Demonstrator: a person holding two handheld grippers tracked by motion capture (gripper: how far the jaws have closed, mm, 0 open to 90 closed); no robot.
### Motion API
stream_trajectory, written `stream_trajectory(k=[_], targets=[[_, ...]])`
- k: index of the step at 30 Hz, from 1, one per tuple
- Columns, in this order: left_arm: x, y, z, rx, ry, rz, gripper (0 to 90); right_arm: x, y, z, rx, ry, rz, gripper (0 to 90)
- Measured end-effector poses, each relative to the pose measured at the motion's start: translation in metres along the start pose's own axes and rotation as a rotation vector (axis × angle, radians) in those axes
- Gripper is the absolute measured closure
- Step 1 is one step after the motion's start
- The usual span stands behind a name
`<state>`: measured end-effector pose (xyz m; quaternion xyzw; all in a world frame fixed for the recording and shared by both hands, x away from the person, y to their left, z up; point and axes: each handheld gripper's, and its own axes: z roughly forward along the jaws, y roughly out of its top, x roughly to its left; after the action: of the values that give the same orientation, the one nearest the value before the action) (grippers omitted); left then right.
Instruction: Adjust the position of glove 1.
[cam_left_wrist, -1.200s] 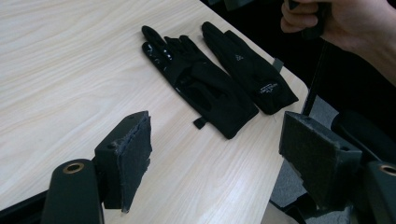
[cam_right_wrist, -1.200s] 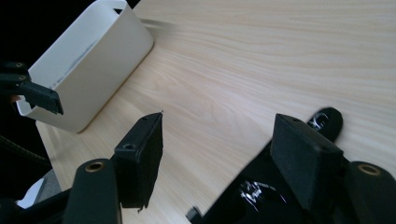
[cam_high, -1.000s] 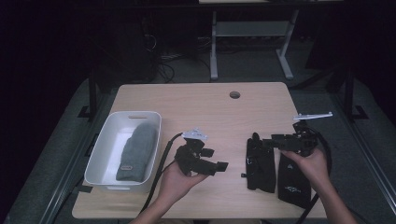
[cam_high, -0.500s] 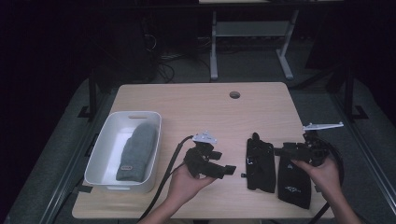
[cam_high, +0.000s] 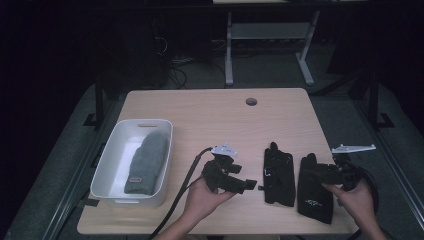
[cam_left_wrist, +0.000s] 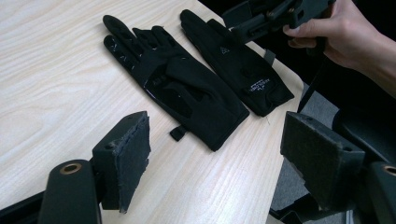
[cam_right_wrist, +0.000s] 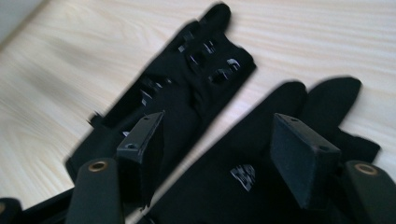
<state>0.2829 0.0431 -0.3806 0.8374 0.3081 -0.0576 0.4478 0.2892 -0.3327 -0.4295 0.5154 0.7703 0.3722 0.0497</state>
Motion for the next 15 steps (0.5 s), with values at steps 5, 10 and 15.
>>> stream_trajectory(k=[5,10,15], targets=[[-0.001,-0.002,0.005,0.009,-0.003,0.004,23.4,-0.002,-0.013,0.001,0.047,-0.062,-0.028,36.8],[-0.002,-0.003,0.007,0.010,-0.005,0.000,23.3,-0.003,-0.024,0.008,0.089,-0.136,-0.081,39.6],[-0.002,-0.004,0.008,0.016,-0.007,-0.001,23.3,-0.001,-0.031,0.012,0.094,-0.176,-0.111,43.7]])
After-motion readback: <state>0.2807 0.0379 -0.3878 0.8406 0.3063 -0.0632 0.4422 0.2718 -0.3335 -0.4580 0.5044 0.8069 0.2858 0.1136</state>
